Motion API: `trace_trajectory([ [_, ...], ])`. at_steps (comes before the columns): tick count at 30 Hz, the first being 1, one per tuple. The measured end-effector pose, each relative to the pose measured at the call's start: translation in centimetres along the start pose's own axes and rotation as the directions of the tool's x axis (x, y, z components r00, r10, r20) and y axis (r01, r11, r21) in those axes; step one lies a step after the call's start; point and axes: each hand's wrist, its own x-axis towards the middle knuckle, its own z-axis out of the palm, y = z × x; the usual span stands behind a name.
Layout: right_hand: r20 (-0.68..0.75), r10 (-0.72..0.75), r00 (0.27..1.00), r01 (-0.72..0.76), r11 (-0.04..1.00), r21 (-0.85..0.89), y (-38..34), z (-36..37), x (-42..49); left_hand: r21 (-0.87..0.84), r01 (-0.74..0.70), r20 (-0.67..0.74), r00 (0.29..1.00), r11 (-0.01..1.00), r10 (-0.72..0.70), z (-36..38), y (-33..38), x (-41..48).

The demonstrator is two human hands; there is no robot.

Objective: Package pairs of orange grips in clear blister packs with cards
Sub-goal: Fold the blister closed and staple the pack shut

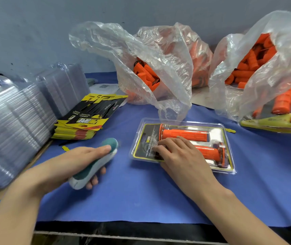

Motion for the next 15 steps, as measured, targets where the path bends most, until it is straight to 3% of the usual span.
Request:
trace_trajectory([
  [3, -0.030, -0.022, 0.999, 0.022, 1.000, 0.001, 0.0, 0.0, 0.0, 0.203, 0.004, -0.351, 0.934, 0.979, 0.068, -0.2, -0.9, 1.5],
  [5, -0.059, -0.034, 0.998, 0.034, 0.999, 0.003, 0.0, -0.1, 0.0, 0.503, 0.129, -0.540, 0.819, 0.855, 0.194, 0.8, -1.3, 2.3],
  [8, -0.083, -0.052, 0.995, 0.053, 0.998, 0.017, -0.2, -0.4, -0.1, 0.723, 0.246, -0.580, 0.724, 0.645, 0.373, 2.7, -1.2, 2.6],
  [10, -0.075, -0.057, 0.996, 0.058, 0.998, 0.012, -0.3, -0.5, -0.1, 0.770, 0.090, -0.541, 0.617, 0.632, 0.571, 3.7, -0.5, 2.8],
  [12, -0.067, -0.062, 0.996, 0.062, 0.998, 0.000, -0.4, -0.6, -0.1, 0.590, -0.280, -0.590, 0.491, 0.757, 0.641, 5.1, 1.0, 2.5],
  [13, -0.069, -0.063, 0.996, 0.063, 0.998, -0.009, -0.4, -0.6, -0.1, 0.418, -0.410, -0.616, 0.528, 0.810, 0.585, 6.0, 1.8, 2.4],
  [15, -0.083, -0.063, 0.995, 0.062, 0.998, -0.016, -0.4, -0.7, -0.2, 0.074, -0.403, -0.499, 0.777, 0.912, 0.383, 7.9, 2.8, 2.3],
])
